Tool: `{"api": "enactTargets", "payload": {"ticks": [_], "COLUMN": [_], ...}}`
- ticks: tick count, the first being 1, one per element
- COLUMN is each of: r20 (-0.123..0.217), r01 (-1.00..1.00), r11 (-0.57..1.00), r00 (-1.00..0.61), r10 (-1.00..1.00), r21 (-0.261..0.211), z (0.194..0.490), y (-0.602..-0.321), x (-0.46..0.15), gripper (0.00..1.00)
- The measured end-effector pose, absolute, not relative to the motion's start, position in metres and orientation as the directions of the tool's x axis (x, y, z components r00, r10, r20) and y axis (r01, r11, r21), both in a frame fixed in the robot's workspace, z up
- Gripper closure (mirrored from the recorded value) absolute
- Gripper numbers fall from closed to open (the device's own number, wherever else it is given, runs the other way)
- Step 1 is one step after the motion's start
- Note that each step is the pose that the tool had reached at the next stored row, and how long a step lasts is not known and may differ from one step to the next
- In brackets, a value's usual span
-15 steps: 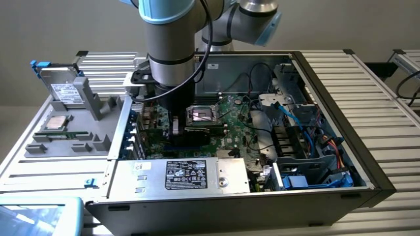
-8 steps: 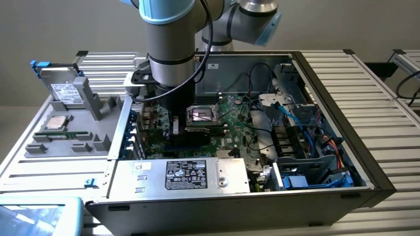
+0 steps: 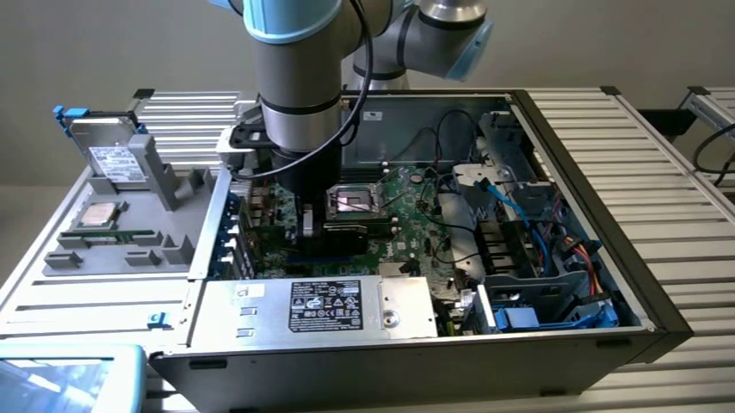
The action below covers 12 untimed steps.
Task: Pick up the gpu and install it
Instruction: 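Insert the gpu into the slot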
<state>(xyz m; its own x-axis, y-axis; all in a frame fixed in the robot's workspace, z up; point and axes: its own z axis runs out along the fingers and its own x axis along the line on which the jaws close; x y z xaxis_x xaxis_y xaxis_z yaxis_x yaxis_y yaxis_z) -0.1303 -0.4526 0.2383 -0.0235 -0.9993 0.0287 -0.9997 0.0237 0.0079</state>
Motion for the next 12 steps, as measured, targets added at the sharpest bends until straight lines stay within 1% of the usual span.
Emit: {"api": "enactTargets", "payload": {"ticks": [12], "r20": [0.025], "r01": [-1.0], "r11": [0.019], "r00": [-0.019], "r10": [-1.0], "r21": [0.008], "z": [0.2379], "y": [-0.4545], "x": [-0.1304], "gripper": [0.72]}}
